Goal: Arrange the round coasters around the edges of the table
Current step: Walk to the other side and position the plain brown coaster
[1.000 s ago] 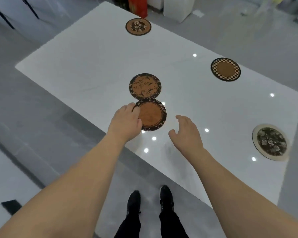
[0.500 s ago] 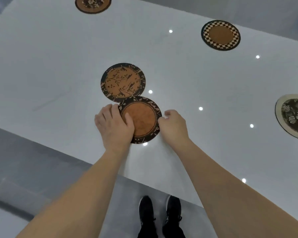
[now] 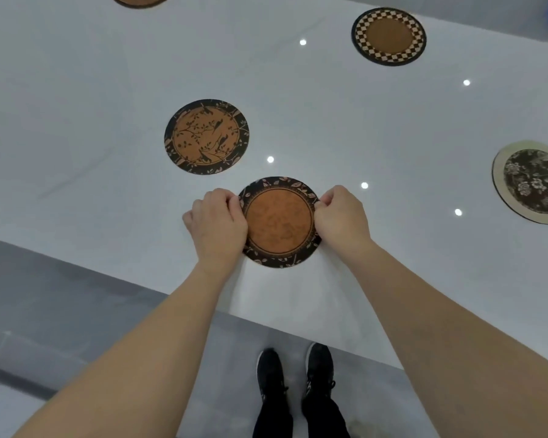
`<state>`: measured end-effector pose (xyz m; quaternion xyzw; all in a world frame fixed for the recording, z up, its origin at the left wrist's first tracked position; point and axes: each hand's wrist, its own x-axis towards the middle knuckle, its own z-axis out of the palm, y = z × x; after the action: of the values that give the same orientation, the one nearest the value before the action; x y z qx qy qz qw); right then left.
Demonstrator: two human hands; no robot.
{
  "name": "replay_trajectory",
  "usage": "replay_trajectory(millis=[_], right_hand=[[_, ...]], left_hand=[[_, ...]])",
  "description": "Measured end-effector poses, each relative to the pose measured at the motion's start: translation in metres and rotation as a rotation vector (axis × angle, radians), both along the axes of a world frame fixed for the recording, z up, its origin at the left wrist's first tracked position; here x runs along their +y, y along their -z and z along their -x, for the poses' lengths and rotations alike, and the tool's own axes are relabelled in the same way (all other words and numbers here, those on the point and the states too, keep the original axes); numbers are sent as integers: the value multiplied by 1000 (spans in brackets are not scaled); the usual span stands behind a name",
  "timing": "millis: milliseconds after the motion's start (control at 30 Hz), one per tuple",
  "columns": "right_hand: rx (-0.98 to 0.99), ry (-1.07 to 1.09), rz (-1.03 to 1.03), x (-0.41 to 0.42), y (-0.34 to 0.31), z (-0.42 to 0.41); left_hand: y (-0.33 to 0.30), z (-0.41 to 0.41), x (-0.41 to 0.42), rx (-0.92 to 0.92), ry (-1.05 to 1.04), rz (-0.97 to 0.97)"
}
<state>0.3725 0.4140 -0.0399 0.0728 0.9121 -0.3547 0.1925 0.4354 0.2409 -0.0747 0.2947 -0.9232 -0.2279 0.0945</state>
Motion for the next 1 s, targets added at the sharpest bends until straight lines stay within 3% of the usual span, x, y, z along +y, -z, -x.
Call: replay_trajectory(millis=[400,733,1000], right_hand=[[-11,133,-79,86,-12,-18],[-51,5,-124,88,-12,-33],[-138,-100,-170,95,-9,-47]], left_hand=[[-13,10,82,-106,174,-31],[-26,4,56,-332,248,-255],[-24,-20,49,-365,296,-277]])
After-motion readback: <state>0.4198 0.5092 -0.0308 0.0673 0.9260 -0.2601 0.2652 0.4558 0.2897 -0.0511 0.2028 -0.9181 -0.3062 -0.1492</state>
